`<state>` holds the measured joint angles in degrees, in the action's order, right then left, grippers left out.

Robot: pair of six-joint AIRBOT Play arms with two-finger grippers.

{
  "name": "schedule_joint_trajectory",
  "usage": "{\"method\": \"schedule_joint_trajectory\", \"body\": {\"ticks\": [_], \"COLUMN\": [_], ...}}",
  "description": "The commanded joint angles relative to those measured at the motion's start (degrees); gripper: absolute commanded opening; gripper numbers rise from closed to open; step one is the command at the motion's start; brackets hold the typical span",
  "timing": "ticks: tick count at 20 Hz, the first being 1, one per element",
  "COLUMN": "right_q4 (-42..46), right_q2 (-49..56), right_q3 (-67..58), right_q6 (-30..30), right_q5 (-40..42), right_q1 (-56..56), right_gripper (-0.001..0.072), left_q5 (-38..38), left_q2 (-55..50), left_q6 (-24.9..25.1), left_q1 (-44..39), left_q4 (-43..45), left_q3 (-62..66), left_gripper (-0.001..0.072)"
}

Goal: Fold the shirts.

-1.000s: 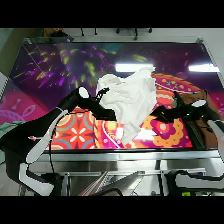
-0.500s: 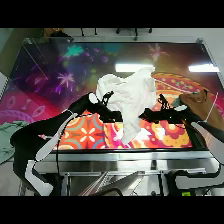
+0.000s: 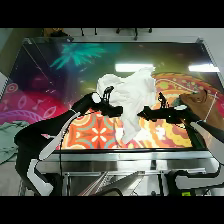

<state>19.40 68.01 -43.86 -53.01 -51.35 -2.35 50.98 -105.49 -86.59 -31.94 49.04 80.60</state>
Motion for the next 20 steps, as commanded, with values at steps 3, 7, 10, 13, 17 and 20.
{"method": "schedule_joint_trajectory", "body": {"ticks": [3,7,10,13,17,20], "right_q4": [0.3,0.3,-2.1,-15.8,-21.3,-18.9], "right_q2": [-2.2,-7.8,-12.1,-18.1,-22.9,-22.9], "right_q3": [-1.9,-10.8,-20.8,-33.3,-56.8,-70.6], "right_q6": [0.7,-2.4,-5.7,-5.7,-5.6,-5.1], "right_q5": [-4.7,-13.1,-21.1,-27.4,-24.5,-19.2], "right_q1": [-3.7,-15.9,-24.7,-31.5,-39.0,-39.2], "right_gripper": [0.0019,0.0018,0.0018,0.0018,0.0018,0.0018], "left_q5": [5.9,16.5,23.8,26.0,24.6,20.8], "left_q2": [4.4,14.1,21.7,30.9,44.4,53.4], "left_q6": [2.8,3.7,2.9,2.9,4.0,6.8], "left_q1": [2.5,9.5,16.3,22.9,37.1,50.8], "left_q4": [-0.5,-0.6,-1.3,-1.2,-1.0,-1.0], "left_q3": [5.2,12.3,18.2,25.0,37.9,39.3], "left_gripper": [0.0016,0.0016,0.0016,0.0016,0.0017,0.0017]}}
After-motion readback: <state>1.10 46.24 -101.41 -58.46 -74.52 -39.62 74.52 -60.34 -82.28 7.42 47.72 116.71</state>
